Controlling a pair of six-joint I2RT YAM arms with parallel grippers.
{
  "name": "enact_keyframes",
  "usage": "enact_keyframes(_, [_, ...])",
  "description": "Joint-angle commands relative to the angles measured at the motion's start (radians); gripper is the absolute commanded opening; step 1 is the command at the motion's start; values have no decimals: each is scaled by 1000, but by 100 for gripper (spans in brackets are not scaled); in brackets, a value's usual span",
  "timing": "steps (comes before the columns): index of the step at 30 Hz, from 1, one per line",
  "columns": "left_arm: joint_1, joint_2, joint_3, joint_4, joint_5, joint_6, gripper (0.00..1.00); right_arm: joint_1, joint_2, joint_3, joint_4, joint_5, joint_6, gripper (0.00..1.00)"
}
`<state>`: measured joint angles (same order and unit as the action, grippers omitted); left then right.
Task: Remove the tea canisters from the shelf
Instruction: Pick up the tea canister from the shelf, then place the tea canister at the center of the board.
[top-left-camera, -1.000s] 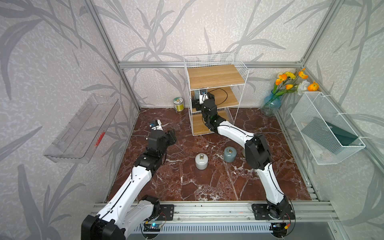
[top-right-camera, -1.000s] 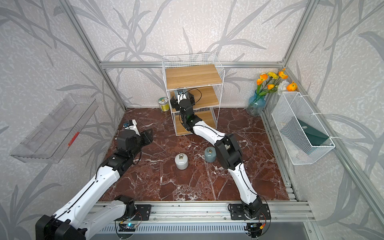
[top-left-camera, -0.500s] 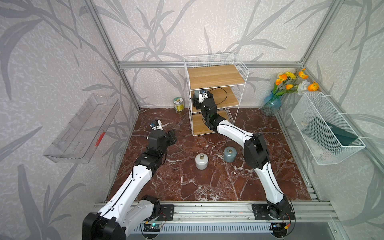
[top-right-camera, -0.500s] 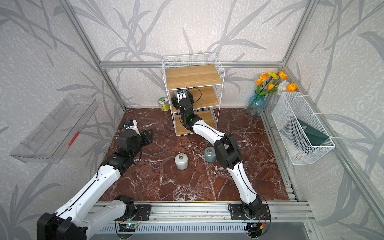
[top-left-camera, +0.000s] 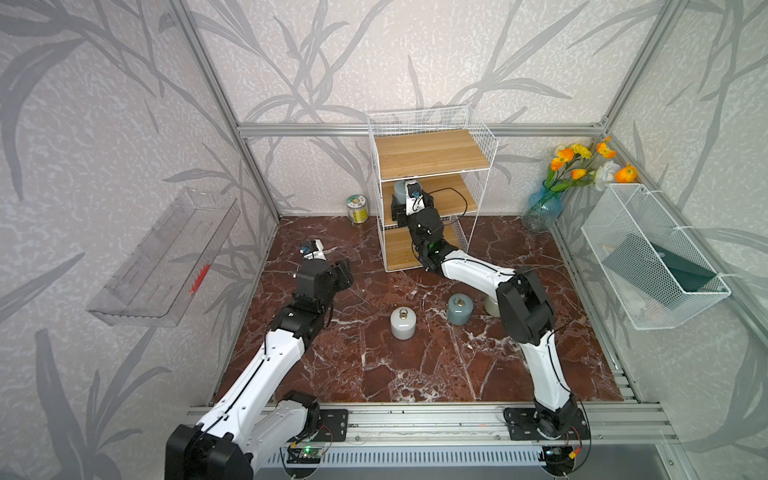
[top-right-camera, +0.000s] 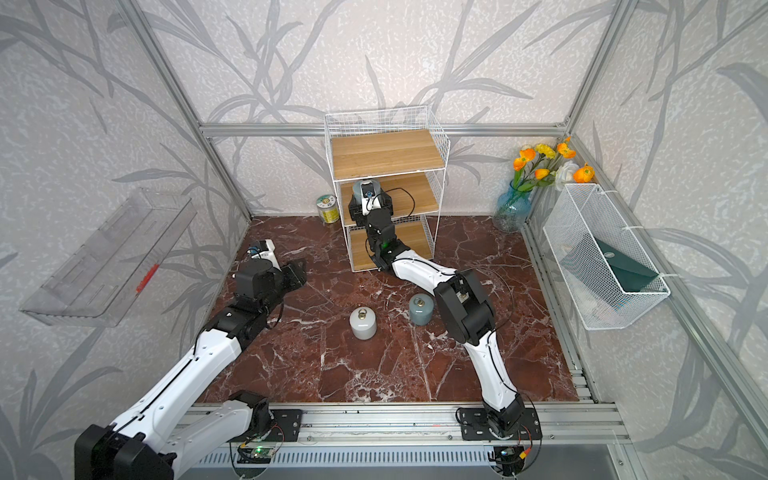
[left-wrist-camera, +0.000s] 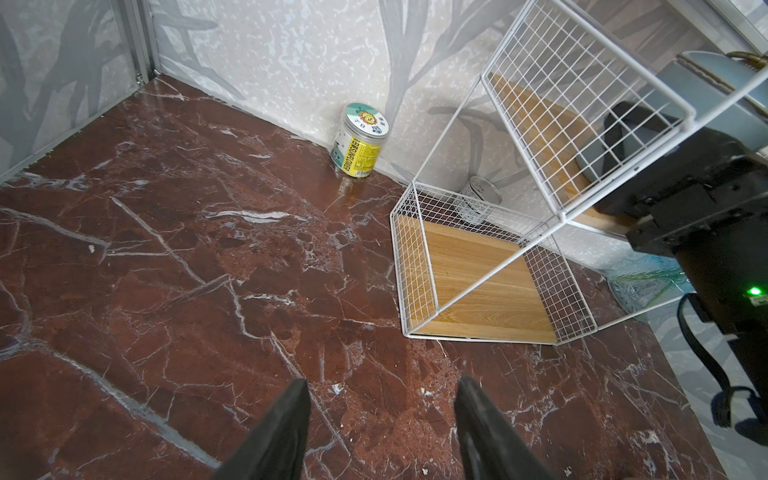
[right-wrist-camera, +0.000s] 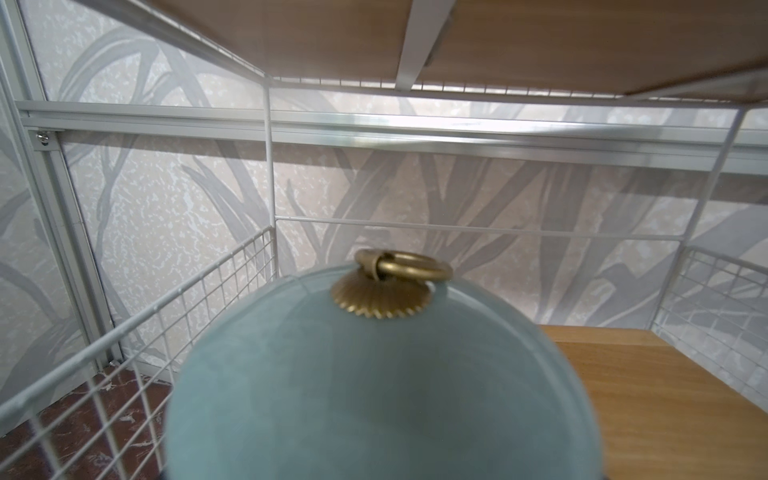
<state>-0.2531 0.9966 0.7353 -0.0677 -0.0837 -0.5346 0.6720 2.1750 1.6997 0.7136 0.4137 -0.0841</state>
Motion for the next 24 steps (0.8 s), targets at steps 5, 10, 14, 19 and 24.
enact_keyframes(5, [6,15,-2,38,30,-5,57,27,-152,-171,94,-6,-33,67])
enact_keyframes(10, [6,17,0,43,38,-8,57,67,-291,-354,162,-13,-54,67])
enact_keyframes(14, [7,15,5,38,50,-10,57,122,-403,-469,180,-9,-96,67])
enact_keyframes(19, [7,-3,1,31,63,-18,57,199,-562,-628,184,0,-72,66])
enact_keyframes(24, [8,-42,0,-5,53,-11,57,287,-676,-743,134,-33,12,66])
